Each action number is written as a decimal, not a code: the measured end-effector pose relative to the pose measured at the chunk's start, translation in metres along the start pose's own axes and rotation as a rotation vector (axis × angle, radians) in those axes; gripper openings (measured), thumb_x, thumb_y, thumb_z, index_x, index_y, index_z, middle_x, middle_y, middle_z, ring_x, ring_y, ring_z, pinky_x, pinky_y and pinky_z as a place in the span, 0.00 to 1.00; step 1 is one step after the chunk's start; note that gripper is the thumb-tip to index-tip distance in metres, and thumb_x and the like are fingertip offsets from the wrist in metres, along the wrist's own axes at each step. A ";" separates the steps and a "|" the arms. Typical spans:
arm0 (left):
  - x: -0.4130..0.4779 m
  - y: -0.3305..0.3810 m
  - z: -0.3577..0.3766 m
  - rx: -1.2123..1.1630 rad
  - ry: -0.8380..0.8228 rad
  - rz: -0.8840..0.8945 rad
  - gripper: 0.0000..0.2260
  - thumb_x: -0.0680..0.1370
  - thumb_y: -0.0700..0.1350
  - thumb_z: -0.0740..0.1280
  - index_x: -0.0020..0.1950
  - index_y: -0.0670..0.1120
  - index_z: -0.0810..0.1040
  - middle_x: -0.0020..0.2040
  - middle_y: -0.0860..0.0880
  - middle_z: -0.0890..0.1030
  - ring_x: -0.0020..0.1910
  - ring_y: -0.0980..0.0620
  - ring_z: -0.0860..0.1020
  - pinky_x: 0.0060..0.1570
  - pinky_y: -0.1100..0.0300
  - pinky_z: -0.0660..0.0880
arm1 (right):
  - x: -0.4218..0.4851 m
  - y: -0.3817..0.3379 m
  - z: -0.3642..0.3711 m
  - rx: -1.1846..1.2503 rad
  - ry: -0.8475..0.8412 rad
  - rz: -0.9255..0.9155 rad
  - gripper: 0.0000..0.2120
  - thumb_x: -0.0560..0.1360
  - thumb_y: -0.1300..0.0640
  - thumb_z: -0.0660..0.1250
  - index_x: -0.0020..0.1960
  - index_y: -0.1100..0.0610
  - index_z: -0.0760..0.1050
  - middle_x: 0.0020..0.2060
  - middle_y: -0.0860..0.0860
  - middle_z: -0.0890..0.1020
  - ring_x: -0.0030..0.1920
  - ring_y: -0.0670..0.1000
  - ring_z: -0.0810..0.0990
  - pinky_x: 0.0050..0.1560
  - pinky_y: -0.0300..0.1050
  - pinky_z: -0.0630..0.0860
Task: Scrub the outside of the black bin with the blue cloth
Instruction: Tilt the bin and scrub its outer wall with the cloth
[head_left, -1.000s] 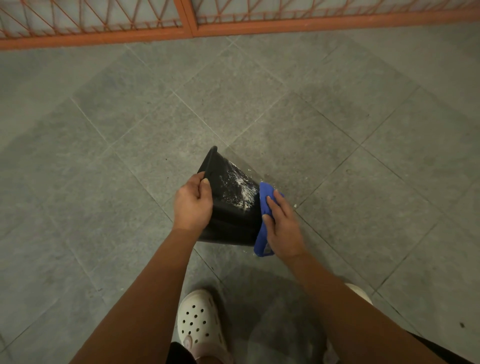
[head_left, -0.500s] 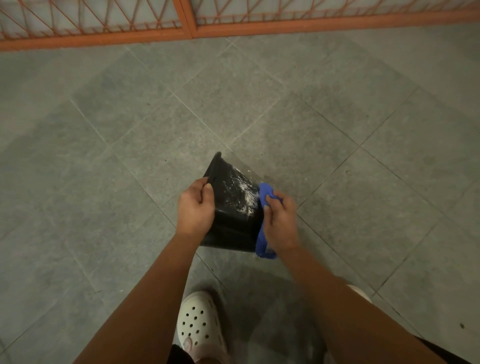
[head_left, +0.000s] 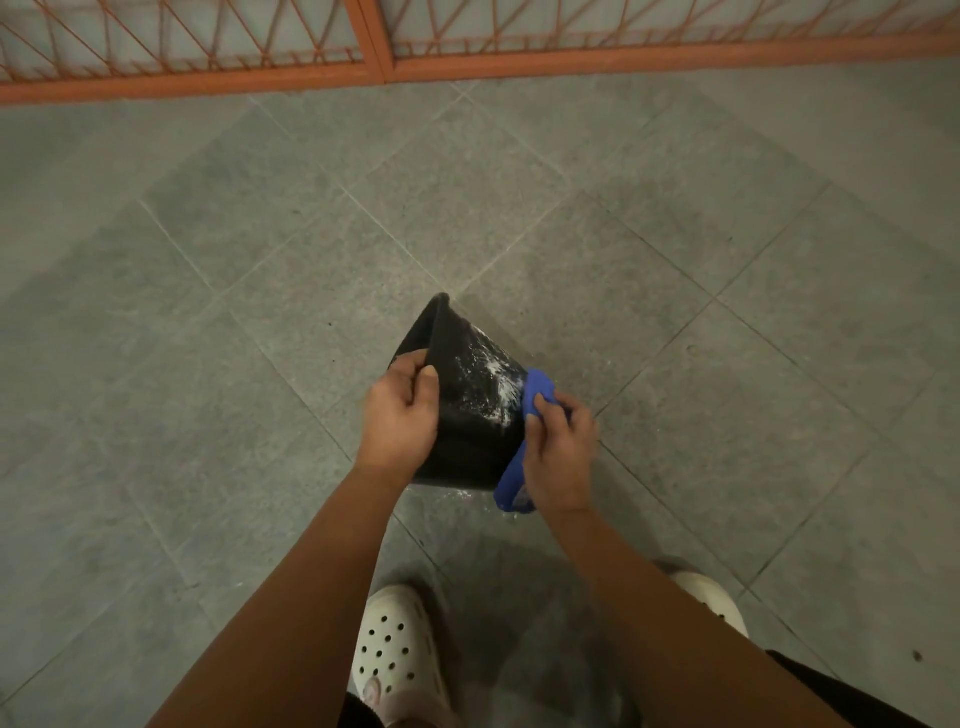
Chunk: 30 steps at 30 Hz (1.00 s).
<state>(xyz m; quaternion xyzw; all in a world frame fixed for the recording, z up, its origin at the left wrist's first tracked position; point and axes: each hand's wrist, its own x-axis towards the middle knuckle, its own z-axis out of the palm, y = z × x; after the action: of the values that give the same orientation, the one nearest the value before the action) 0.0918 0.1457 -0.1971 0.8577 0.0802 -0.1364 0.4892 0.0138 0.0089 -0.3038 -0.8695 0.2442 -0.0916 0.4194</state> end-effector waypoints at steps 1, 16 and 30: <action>0.000 0.003 0.000 -0.006 -0.039 -0.024 0.11 0.81 0.42 0.59 0.60 0.45 0.76 0.49 0.49 0.81 0.50 0.53 0.79 0.53 0.58 0.75 | -0.001 0.005 -0.003 -0.016 -0.011 0.034 0.18 0.76 0.51 0.59 0.58 0.60 0.77 0.57 0.59 0.73 0.56 0.58 0.73 0.59 0.58 0.72; -0.002 0.018 0.007 0.099 -0.075 -0.118 0.15 0.83 0.47 0.55 0.65 0.45 0.73 0.52 0.49 0.78 0.53 0.51 0.76 0.59 0.54 0.71 | -0.006 -0.005 -0.004 0.012 -0.094 -0.001 0.12 0.77 0.61 0.64 0.59 0.62 0.75 0.58 0.56 0.72 0.58 0.54 0.71 0.62 0.52 0.71; -0.005 0.015 0.007 0.038 0.001 -0.124 0.16 0.83 0.45 0.55 0.69 0.44 0.71 0.53 0.53 0.76 0.57 0.53 0.74 0.60 0.59 0.69 | 0.003 -0.008 -0.003 -0.042 -0.144 -0.030 0.20 0.78 0.54 0.56 0.64 0.64 0.72 0.60 0.63 0.70 0.60 0.59 0.67 0.64 0.50 0.67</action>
<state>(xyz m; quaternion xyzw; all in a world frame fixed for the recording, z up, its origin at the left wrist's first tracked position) 0.0899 0.1319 -0.1869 0.8603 0.1309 -0.1674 0.4634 0.0179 0.0101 -0.2958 -0.8860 0.2025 -0.0299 0.4160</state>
